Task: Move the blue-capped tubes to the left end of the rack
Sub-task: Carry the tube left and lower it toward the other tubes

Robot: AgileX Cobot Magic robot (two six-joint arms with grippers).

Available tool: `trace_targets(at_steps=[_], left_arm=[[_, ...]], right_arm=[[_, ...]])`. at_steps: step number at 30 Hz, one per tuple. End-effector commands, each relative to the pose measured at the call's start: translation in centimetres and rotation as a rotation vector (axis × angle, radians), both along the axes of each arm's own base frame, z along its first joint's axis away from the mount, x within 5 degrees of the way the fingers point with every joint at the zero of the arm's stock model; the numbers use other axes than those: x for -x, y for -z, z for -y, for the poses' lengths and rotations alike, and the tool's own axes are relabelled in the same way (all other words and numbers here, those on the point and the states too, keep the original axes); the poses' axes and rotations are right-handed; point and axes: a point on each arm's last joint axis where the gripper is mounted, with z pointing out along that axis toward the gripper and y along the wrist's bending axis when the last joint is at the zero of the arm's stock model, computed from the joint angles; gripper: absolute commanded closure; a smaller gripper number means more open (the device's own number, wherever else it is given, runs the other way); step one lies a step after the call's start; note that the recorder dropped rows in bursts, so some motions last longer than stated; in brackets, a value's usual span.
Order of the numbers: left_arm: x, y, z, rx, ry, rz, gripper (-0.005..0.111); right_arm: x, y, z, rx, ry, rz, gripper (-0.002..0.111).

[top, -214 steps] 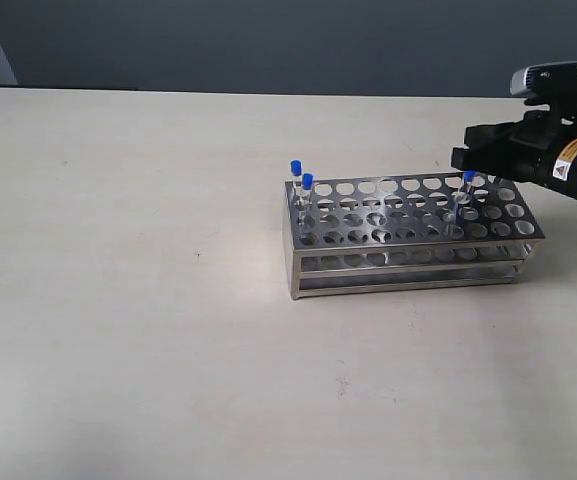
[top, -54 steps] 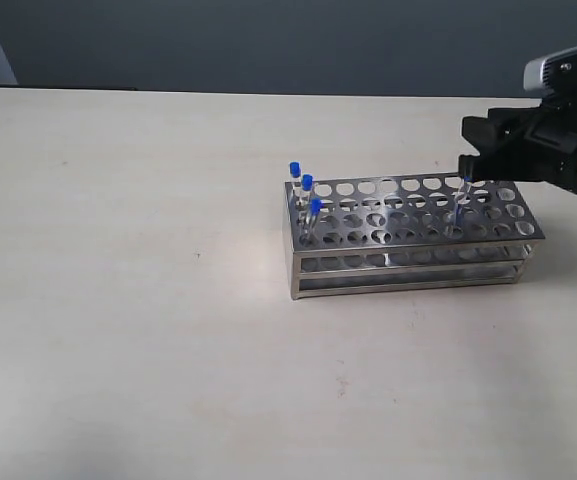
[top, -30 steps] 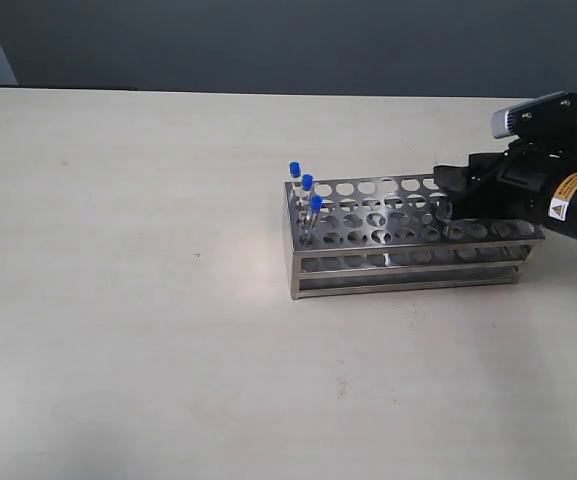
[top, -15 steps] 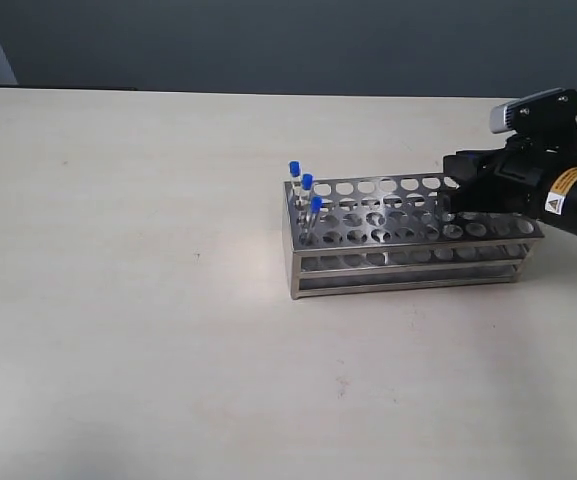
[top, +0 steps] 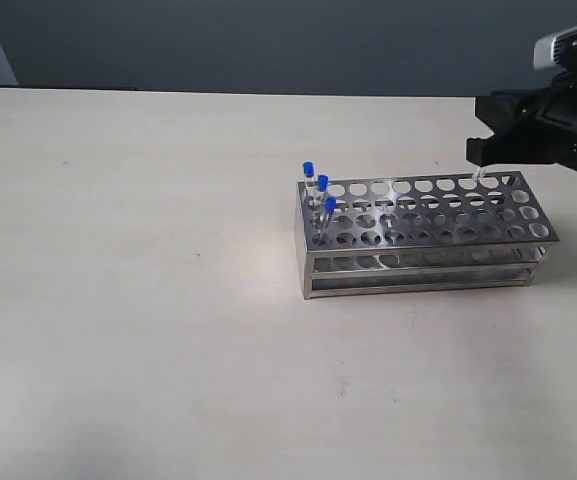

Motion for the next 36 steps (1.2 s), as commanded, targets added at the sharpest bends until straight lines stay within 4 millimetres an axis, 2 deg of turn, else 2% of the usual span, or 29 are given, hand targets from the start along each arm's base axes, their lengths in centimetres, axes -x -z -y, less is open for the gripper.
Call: trace_targets(at_steps=[1, 5, 7, 21, 30, 36], left_arm=[[0.0, -0.1, 0.0, -0.002, 0.006, 0.012, 0.106], [0.0, -0.1, 0.0, -0.002, 0.006, 0.013, 0.106], [0.0, -0.1, 0.0, -0.002, 0.006, 0.013, 0.106], [0.0, -0.1, 0.0, -0.002, 0.006, 0.013, 0.106], [0.0, -0.1, 0.0, -0.002, 0.006, 0.013, 0.106], [0.0, -0.1, 0.0, -0.002, 0.006, 0.013, 0.106]], right_arm=[[0.8, -2.0, -0.6, -0.062, -0.071, 0.051, 0.108], [1.7, -2.8, -2.3, -0.157, -0.266, 0.095, 0.108], [1.9, -2.7, -2.9, -0.169, -0.304, 0.091, 0.108], [2.8, 0.6, -9.1, -0.212, -0.538, -0.025, 0.108], [3.0, 0.6, -9.9, -0.21, -0.555, -0.024, 0.108], [2.6, 2.2, -10.0, -0.213, -0.554, -0.063, 0.108]])
